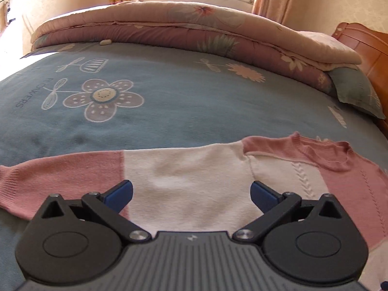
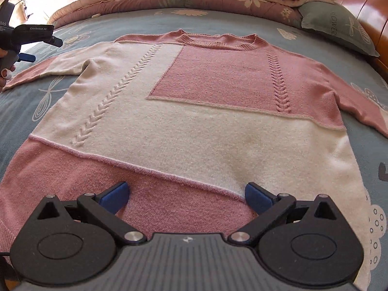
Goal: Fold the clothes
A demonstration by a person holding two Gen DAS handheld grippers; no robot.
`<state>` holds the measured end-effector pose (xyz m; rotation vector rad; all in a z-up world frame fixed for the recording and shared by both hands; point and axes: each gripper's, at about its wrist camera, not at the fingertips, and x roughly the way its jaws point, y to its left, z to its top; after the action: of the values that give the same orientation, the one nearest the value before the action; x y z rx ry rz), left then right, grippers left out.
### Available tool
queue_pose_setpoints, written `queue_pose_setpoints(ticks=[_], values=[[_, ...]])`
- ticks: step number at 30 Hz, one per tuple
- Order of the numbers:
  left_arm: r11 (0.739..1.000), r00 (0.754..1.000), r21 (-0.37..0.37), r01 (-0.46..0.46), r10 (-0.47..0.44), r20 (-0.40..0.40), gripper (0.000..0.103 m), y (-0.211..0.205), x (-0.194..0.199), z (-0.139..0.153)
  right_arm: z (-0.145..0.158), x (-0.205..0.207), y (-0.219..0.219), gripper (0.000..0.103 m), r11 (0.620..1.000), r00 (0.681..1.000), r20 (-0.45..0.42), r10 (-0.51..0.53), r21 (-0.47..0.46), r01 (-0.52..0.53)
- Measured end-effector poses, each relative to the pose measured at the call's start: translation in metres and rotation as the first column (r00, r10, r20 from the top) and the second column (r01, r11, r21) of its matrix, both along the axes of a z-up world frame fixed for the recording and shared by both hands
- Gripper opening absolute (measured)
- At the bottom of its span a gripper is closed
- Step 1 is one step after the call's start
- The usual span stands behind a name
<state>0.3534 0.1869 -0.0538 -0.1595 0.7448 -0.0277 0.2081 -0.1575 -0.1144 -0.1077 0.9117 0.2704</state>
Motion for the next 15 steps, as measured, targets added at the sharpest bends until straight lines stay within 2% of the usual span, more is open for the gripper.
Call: queue_pose_setpoints(ticks=[2,4,7,10,15], values=[[0.99,0.991,0.025,0.137,-0.137,0.01,0.102,-0.047,-0.011,0.009,0.003,0.0,0.0,0.103,1.0,1.0,-0.017,0.001,-0.004,-0.001],[0.97,0.971,0.04,0.238,-0.239,0.001,0.102,-0.09,-0.029,0.014,0.007,-0.003,-0.002,0.103,1.0,0.999,-0.038,0.015,-0.004,-0.015],[0.931,0.932,0.02,0.363,-0.363,-0.009,0.102,-0.142,-0.043,-0.002,0.019,-0.021,-0.019,0.103,0.999,0.998,-0.04,0.04,0.01,-0.04],[0.908,0.905,0.001,0.418,-0.416,-0.082,0.102,-0.173,-0.058,-0.023,0.026,-0.043,-0.045,0.103,1.0,1.0,-0.01,0.025,0.003,-0.025],[0.929,0.91,-0.017,0.371,-0.367,-0.193,0.102,-0.176,-0.085,-0.049,0.018,-0.068,-0.089,0.103,0.999,0.999,-0.017,-0.041,0.026,0.041]])
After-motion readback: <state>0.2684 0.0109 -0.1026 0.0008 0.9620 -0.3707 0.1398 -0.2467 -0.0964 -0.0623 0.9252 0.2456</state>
